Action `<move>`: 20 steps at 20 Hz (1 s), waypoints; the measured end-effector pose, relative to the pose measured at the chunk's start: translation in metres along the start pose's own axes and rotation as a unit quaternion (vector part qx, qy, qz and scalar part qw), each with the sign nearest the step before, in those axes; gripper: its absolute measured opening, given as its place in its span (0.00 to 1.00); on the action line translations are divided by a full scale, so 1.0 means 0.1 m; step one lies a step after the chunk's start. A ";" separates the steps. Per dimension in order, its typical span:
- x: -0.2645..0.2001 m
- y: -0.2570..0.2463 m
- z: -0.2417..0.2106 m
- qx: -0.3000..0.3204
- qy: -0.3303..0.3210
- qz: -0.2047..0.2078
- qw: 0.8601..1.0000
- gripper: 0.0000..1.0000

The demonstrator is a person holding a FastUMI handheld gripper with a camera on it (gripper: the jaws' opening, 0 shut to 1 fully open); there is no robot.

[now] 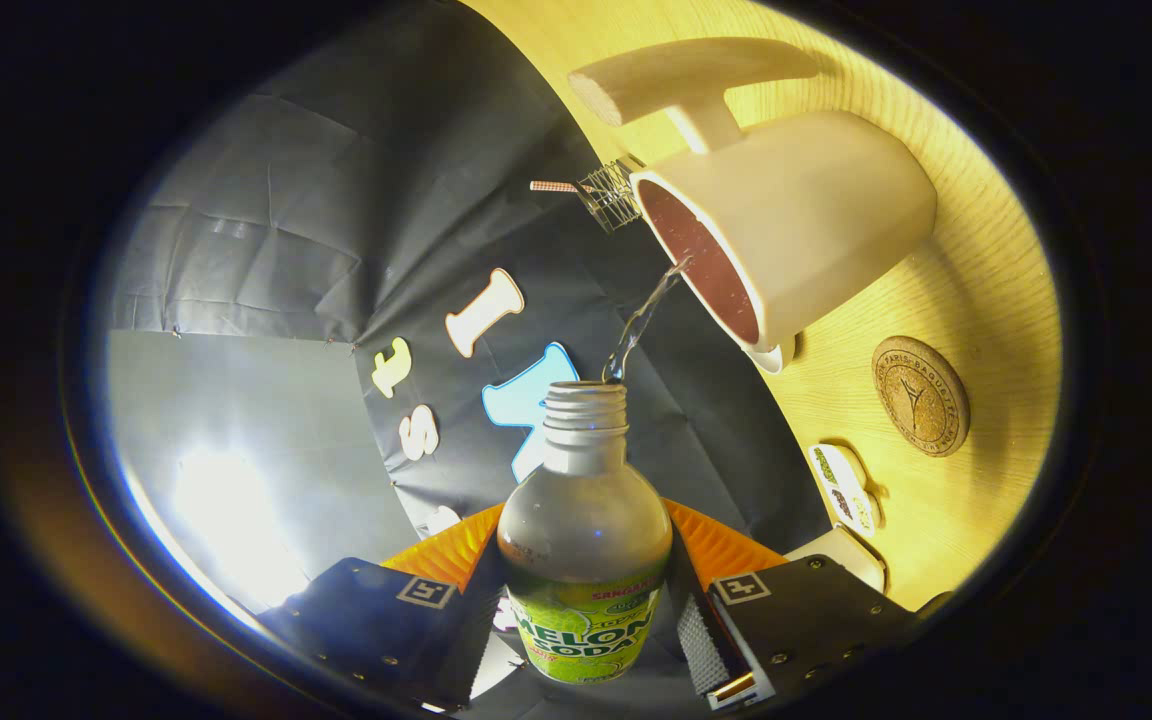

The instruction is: Take the bottle from table, then pour the juice into the cup, finally place the bottle on the coaster

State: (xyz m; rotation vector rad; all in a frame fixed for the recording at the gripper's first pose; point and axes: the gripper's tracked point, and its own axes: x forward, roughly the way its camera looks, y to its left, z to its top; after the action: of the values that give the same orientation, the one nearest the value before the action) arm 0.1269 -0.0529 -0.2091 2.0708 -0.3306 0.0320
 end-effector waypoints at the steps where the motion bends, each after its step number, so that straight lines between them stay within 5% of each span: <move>1: 0.01 -0.02 -0.01 0.003 0.003 -0.001 1.000 0.78; 20: -0.04 -0.10 0.20 0.001 -0.014 0.000 1.000 0.78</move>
State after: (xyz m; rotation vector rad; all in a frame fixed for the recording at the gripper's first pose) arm 0.1234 -0.0643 -0.2283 2.0758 -0.3468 0.0035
